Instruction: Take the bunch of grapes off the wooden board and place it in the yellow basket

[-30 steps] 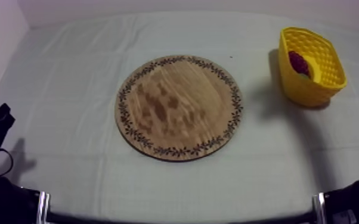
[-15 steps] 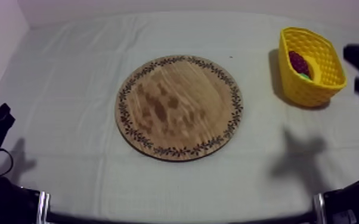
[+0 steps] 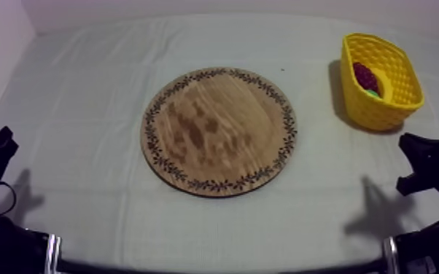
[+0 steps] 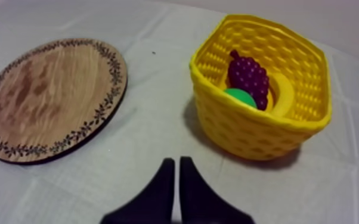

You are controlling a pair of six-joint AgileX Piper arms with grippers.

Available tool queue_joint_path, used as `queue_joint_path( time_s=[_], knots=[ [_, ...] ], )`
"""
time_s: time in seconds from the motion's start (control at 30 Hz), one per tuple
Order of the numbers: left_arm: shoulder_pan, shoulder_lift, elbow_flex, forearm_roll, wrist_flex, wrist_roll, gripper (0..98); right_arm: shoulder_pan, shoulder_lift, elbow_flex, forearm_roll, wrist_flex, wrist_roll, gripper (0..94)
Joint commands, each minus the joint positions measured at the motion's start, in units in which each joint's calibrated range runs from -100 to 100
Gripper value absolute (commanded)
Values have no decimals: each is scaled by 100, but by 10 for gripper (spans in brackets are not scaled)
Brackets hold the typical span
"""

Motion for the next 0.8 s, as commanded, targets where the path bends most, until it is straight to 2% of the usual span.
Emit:
queue_joint_path(
  time_s=[0.0,0.23,0.77],
  knots=[
    [-1,3,4,1,3,0,0,-15,-139,11,100,-28,45,3],
    [-1,3,4,1,3,0,0,108,-392,26,222,-51,486,3],
    [-1,3,4,1,3,0,0,309,-481,27,231,-24,390,3]
  ],
)
